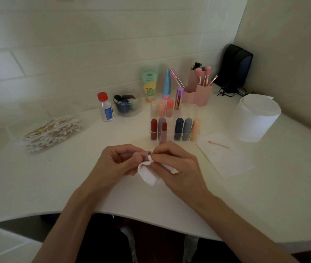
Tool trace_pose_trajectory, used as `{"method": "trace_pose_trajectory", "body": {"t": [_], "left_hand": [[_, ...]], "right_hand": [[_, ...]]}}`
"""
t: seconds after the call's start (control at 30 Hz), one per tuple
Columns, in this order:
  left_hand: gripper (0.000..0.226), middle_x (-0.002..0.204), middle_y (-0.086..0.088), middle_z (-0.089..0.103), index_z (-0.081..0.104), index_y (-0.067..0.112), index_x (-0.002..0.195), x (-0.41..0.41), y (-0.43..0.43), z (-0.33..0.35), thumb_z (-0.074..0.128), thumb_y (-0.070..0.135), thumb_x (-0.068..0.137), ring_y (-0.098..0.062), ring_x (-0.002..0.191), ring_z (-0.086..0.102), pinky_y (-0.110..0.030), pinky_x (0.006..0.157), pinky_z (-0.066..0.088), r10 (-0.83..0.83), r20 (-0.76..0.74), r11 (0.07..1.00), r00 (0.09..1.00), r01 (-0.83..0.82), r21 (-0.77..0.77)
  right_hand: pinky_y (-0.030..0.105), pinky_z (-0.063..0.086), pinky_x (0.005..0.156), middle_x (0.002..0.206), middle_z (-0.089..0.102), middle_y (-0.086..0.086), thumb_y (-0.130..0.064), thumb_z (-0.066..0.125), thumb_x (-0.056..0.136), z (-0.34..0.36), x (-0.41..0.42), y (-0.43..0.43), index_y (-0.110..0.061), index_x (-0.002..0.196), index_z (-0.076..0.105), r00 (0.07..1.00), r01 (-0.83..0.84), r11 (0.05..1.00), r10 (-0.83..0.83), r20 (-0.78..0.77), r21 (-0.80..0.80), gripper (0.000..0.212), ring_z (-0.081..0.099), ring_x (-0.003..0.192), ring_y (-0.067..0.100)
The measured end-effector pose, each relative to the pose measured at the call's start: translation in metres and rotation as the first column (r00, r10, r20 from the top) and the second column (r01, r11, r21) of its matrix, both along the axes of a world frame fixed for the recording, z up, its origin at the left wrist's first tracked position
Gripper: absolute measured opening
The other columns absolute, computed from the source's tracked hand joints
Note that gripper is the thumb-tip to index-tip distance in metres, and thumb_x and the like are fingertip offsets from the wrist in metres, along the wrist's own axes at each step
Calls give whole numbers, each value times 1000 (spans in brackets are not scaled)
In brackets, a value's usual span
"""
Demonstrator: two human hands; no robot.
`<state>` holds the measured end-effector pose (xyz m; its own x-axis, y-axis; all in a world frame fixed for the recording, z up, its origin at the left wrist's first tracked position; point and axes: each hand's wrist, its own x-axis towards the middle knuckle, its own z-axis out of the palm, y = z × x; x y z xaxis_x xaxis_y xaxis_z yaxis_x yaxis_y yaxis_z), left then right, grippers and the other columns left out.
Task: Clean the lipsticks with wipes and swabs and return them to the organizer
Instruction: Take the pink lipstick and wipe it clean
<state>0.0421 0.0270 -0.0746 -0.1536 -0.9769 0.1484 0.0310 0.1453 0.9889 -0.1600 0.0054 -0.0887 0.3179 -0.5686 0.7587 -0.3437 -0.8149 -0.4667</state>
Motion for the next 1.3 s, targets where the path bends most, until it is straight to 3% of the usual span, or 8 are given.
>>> {"method": "trace_pose_trajectory", "body": {"t": [0.13, 0.3, 0.43, 0.63, 0.77, 1.0, 1.17, 1.3], "left_hand": [[46, 81, -39, 58, 82, 25, 101, 0, 0, -3, 68, 66, 84, -28, 68, 47, -33, 61, 36, -24, -19, 998, 1000, 25, 53], [20, 93, -6, 79, 80, 10, 100, -5, 3, 3, 65, 17, 90, -31, 71, 66, -30, 68, 54, 74, 42, 991, 996, -68, -114], [20, 98, -7, 79, 77, 5, 106, -7, 1, 1, 69, 2, 88, -35, 83, 72, -29, 76, 59, 142, 60, 975, 988, -129, -178], [32, 77, -18, 72, 76, 3, 108, -4, -3, -3, 56, 27, 102, -22, 51, 54, -25, 47, 44, 2, 56, 999, 998, 1, -47], [22, 80, -16, 74, 78, 3, 102, -4, 0, -1, 62, 18, 97, -15, 54, 53, -23, 51, 43, 42, 74, 986, 996, -29, -161], [26, 96, -7, 78, 76, 9, 107, -7, -1, -3, 73, 11, 81, -23, 69, 67, -25, 54, 47, 157, 77, 966, 985, -136, -221], [37, 75, -12, 72, 74, 10, 114, -6, -3, -4, 49, 33, 102, -26, 52, 52, -28, 47, 33, 31, 87, 999, 996, -28, -44], [21, 72, -11, 72, 79, 8, 103, -7, 0, -2, 63, 17, 94, -10, 56, 54, -19, 51, 37, 94, 122, 984, 988, -74, -160]], "right_hand": [[23, 54, 80, 98, 72, 11, -5, 73, 90, 0, -3, 1, 1, 97, 78, 1000, 13, 999, -12, 23, -49, 11, 67, 86, 17], [17, 53, 78, 94, 72, 7, -16, 77, 88, 2, 1, 2, -1, 94, 79, 999, 24, 1000, -23, 48, -11, 17, 65, 82, 8], [5, 47, 81, 96, 66, -25, -45, 69, 93, 3, 8, 4, -18, 97, 79, 986, -3, 979, -31, 166, 202, 28, 62, 88, -13], [11, 50, 82, 94, 72, 6, -19, 75, 87, 1, -2, 0, -2, 96, 78, 992, 37, 998, -44, 114, 59, 20, 64, 85, 6], [13, 51, 83, 95, 72, 7, -7, 82, 82, 0, -3, 1, -1, 95, 79, 995, 29, 1000, -30, 97, 11, 14, 65, 86, 8], [20, 53, 77, 91, 72, -3, -17, 80, 84, 1, 0, -3, -8, 96, 81, 960, -141, 939, 52, 277, 314, 14, 68, 82, 8], [15, 52, 79, 94, 71, 0, -19, 78, 85, 1, -2, -2, -3, 92, 79, 983, -13, 986, -17, 185, 164, 17, 66, 83, 3], [11, 50, 81, 94, 72, 6, -19, 75, 86, 0, -1, -1, -1, 94, 78, 992, 4, 994, -19, 129, 114, 19, 62, 84, 0]]}}
